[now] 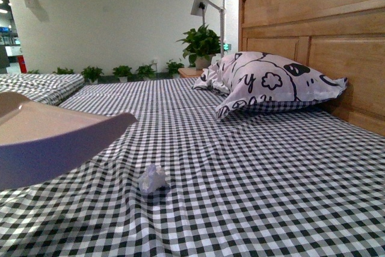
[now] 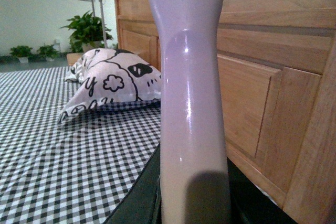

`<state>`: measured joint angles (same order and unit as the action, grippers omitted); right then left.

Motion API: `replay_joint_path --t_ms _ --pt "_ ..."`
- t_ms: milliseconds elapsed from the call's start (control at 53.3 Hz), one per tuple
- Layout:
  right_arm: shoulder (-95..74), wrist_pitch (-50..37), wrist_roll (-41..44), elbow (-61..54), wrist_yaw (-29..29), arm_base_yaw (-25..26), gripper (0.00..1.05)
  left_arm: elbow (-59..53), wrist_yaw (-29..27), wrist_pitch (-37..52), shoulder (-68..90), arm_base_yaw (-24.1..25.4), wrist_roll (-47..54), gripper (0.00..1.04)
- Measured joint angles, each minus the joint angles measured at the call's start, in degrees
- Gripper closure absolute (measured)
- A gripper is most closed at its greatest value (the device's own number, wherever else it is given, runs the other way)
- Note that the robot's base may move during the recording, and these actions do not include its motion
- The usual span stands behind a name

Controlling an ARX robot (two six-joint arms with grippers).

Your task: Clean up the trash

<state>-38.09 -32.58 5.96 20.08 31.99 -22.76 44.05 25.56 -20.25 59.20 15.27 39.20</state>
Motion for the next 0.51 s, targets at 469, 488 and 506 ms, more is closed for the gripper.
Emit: replay_joint_path --t_ms 469,488,506 --pt "0.00 0.00 0.00 0.00 -0.04 0.00 0.85 1.68 3.87 0.31 13.16 0.90 17.90 0.77" --pt "0.00 0.00 0.00 0.00 -0.04 0.00 0.85 1.68 3.85 0.46 13.64 0.85 18.73 0.77" --pt "0.00 0.00 0.00 0.00 -0.04 0.00 0.85 1.68 3.85 0.55 13.92 0.85 18.88 0.77"
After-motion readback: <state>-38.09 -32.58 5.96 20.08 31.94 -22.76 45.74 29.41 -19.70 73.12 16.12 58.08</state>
